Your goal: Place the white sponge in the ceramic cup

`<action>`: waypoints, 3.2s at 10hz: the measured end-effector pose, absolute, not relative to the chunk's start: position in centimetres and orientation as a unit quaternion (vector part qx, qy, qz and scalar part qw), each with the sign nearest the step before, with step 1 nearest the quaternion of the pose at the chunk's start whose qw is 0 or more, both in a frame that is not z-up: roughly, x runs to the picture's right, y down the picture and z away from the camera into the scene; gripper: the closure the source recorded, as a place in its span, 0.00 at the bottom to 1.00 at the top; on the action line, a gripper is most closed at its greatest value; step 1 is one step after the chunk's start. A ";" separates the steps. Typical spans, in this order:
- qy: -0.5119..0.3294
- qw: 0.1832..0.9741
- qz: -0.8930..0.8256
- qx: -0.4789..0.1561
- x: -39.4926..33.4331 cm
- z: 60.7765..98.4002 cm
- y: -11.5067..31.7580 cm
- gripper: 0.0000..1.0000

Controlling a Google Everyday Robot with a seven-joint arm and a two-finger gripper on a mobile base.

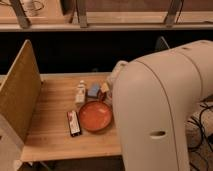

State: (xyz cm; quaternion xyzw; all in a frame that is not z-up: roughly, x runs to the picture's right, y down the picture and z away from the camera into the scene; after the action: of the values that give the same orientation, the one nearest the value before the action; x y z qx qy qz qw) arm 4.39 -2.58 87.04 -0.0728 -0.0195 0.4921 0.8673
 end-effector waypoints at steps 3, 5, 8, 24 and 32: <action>-0.019 0.867 0.492 -0.073 4.4 87.0 -2.6 0.20; -0.019 0.867 0.492 -0.073 4.4 87.0 -2.6 0.20; -0.020 0.867 0.492 -0.073 4.4 87.0 -2.6 0.20; -0.070 0.852 0.509 -0.105 2.8 87.2 -1.9 0.20; -0.306 0.736 0.595 -0.100 9.8 75.0 -16.9 0.20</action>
State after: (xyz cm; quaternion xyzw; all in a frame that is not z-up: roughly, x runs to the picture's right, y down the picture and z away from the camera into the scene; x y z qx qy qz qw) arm 9.78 -16.89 75.01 -0.0997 -0.3058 0.5955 0.7362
